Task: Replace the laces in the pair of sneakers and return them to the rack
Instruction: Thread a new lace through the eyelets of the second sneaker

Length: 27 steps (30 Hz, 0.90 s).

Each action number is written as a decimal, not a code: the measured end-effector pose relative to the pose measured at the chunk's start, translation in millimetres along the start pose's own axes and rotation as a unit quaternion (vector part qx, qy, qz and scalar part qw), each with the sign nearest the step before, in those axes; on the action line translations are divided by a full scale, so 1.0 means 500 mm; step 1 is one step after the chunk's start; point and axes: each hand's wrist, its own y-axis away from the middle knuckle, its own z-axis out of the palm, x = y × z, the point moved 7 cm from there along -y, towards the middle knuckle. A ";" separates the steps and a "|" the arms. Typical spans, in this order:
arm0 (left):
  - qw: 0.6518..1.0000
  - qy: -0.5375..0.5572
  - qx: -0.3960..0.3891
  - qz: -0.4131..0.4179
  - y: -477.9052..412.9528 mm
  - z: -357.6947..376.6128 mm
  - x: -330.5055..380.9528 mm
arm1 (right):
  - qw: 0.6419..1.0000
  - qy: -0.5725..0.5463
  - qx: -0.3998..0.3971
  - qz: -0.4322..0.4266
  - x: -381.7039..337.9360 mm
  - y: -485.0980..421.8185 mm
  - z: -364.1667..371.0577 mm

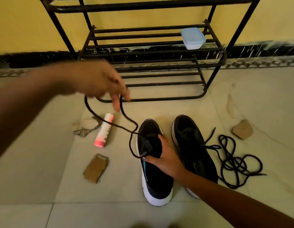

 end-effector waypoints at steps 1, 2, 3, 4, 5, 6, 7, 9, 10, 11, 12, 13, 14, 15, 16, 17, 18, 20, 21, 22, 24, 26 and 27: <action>1.000 0.000 -0.024 -0.018 -0.001 0.062 -0.008 | 1.000 -0.022 0.000 0.002 -0.001 -0.001 -0.008; 0.997 0.021 -0.073 -0.029 -0.002 0.103 -0.011 | 0.999 -0.036 -0.004 0.000 -0.003 -0.002 -0.017; 0.991 0.028 -0.126 -0.034 -0.014 0.164 -0.031 | 0.999 -0.044 -0.014 -0.003 -0.005 -0.004 -0.025; 0.986 0.024 -0.155 -0.049 -0.026 0.205 -0.047 | 0.998 -0.057 -0.026 -0.007 -0.007 -0.006 -0.032; 0.979 0.038 -0.184 -0.072 -0.035 0.233 -0.063 | 0.996 -0.079 -0.037 -0.006 -0.006 -0.008 -0.039; 0.971 0.045 -0.212 -0.098 -0.042 0.255 -0.074 | 0.993 -0.111 -0.041 -0.004 -0.005 -0.010 -0.045; 0.963 0.040 -0.241 -0.113 -0.050 0.278 -0.081 | 0.989 -0.143 -0.037 0.003 -0.003 -0.010 -0.050; 0.960 -0.046 -0.265 -0.082 -0.066 0.314 -0.071 | 0.982 -0.187 -0.013 0.022 0.007 -0.014 -0.055; 0.967 -0.094 -0.229 -0.057 -0.086 0.320 -0.066 | 0.981 -0.192 -0.003 0.026 0.011 -0.016 -0.054; 0.978 -0.131 -0.159 -0.022 -0.111 0.317 -0.054 | 0.983 -0.183 0.003 0.025 0.013 -0.016 -0.050; 0.987 -0.142 -0.077 0.001 -0.134 0.306 -0.043 | 0.984 -0.175 0.006 0.018 0.013 -0.016 -0.046; 0.992 -0.128 -0.006 0.020 -0.155 0.303 -0.037 | 0.985 -0.170 0.008 0.012 0.016 -0.016 -0.039; 0.992 -0.112 0.038 0.034 -0.170 0.304 -0.030 | 0.985 -0.169 0.012 0.005 0.016 -0.015 -0.033; 0.992 -0.103 0.059 0.043 -0.184 0.311 -0.025 | 0.986 -0.163 0.015 0.005 0.019 -0.013 -0.027; 0.991 -0.106 0.061 0.050 -0.196 0.323 -0.022 | 0.987 -0.158 0.018 0.001 0.019 -0.009 -0.023; 0.990 -0.119 0.058 0.056 -0.206 0.335 -0.019 | 0.988 -0.153 0.021 -0.001 0.020 -0.006 -0.019; 0.988 -0.131 0.057 0.062 -0.215 0.346 -0.017 | 0.989 -0.148 0.020 -0.003 0.023 -0.004 -0.015; 0.985 -0.138 0.067 0.073 -0.228 0.357 -0.015 | 0.991 -0.132 0.015 -0.003 0.033 -0.004 -0.008; 0.985 -0.136 0.072 0.074 -0.231 0.359 -0.016 | 0.992 -0.122 0.014 0.002 0.036 -0.004 -0.006; 0.985 -0.133 0.075 0.075 -0.233 0.358 -0.018 | 0.993 -0.116 0.016 0.006 0.040 -0.006 -0.003; 0.985 -0.134 0.072 0.086 -0.234 0.358 -0.019 | 0.994 -0.107 0.022 0.014 0.047 -0.009 0.001; 0.982 -0.140 0.070 0.103 -0.231 0.362 -0.020 | 0.994 -0.102 0.025 0.024 0.052 -0.010 0.005; 0.982 -0.141 0.070 0.109 -0.228 0.364 -0.020 | 0.994 -0.099 0.025 0.030 0.055 -0.010 0.006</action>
